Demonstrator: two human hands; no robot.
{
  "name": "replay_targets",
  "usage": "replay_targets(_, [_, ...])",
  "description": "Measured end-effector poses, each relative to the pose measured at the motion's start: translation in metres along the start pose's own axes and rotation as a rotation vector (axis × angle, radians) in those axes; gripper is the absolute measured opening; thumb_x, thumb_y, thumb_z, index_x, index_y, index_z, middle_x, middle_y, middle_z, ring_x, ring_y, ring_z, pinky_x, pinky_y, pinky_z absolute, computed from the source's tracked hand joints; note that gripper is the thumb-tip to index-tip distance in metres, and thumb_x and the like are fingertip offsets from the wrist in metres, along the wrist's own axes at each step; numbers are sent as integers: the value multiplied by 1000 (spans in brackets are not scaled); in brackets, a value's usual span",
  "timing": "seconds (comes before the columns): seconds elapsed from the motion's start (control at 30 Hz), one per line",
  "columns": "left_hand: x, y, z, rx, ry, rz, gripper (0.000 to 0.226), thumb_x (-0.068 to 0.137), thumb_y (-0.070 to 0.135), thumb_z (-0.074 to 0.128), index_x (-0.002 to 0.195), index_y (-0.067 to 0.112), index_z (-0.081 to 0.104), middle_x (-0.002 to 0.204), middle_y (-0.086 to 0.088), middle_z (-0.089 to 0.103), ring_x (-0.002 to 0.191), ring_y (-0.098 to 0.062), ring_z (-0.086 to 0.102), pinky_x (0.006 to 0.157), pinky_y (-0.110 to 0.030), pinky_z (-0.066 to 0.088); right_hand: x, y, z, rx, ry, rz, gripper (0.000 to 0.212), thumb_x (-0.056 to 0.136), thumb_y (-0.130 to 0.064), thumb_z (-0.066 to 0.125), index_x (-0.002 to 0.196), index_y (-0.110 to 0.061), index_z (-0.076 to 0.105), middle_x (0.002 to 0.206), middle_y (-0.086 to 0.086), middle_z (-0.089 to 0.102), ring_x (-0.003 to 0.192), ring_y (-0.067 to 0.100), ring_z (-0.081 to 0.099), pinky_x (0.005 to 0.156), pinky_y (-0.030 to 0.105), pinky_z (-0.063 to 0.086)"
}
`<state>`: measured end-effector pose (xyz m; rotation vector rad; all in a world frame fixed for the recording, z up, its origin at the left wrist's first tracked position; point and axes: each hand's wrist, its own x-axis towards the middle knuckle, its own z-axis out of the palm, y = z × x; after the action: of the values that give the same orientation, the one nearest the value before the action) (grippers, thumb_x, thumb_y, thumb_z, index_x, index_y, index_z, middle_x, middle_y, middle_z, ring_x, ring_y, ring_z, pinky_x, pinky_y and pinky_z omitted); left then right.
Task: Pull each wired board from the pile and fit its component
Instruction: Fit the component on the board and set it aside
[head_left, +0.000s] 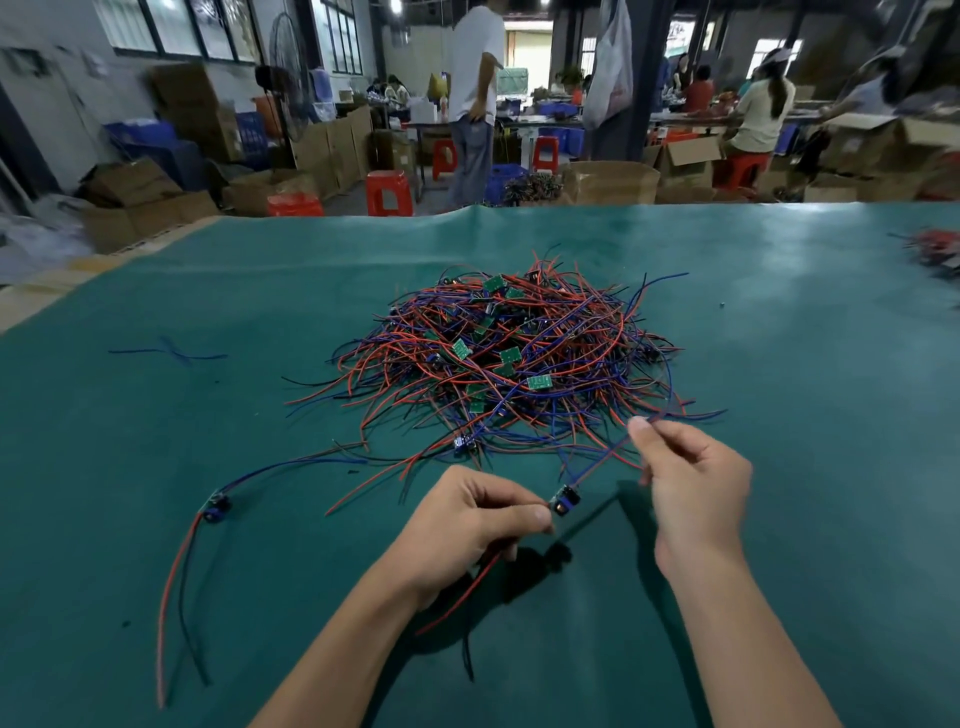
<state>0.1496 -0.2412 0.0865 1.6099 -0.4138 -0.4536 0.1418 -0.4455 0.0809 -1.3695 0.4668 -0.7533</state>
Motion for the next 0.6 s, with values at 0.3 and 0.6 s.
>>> replay_targets(0.3, [-1, 3, -5, -216, 193, 71, 17, 82, 25, 72, 85, 9, 77, 57, -5, 58, 50, -11, 52, 53, -19, 42, -18, -1, 9, -114, -205, -33, 26, 90, -41, 72, 77, -18, 75, 68, 1, 71, 50, 5, 54, 45, 23, 42])
replay_targets(0.6, [-2, 2, -5, -66, 72, 75, 14, 95, 13, 67, 88, 5, 77, 53, -5, 59, 47, -11, 46, 51, -18, 39, -32, -4, 16, -34, -390, -19, 9, 86, -17, 79, 79, -22, 79, 67, 2, 70, 57, 11, 54, 50, 20, 45])
